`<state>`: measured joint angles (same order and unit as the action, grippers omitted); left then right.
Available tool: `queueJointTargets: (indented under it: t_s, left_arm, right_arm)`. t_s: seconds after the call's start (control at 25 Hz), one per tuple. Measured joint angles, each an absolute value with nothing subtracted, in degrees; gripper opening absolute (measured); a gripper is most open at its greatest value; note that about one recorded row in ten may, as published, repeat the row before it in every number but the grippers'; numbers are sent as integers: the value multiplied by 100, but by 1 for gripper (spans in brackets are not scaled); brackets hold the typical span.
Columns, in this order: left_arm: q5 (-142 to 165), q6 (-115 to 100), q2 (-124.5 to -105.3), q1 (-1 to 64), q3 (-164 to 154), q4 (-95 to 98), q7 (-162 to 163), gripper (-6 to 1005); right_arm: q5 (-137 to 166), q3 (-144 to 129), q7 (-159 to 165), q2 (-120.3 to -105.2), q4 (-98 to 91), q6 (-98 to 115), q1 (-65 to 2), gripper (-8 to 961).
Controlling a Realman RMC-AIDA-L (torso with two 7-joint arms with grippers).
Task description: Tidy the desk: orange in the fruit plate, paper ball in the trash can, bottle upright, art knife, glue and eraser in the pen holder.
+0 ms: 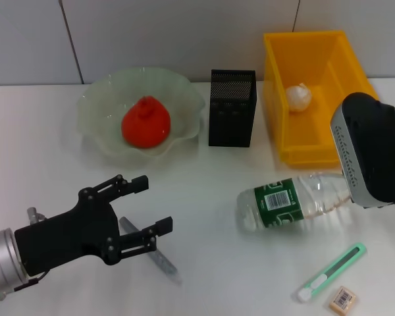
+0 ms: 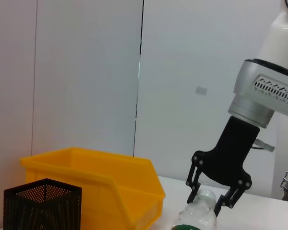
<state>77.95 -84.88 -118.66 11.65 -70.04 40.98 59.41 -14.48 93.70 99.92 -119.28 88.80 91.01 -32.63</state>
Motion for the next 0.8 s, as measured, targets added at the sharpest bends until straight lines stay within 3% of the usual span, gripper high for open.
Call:
queueJointTargets:
  t_s: [0.8]
  left_arm:
    - [7734,-8486,-11856,1207,-6996,4122,5941,828]
  right_arm:
    - [-1414,9614,10018,-11900,9538,9506,-3321,436]
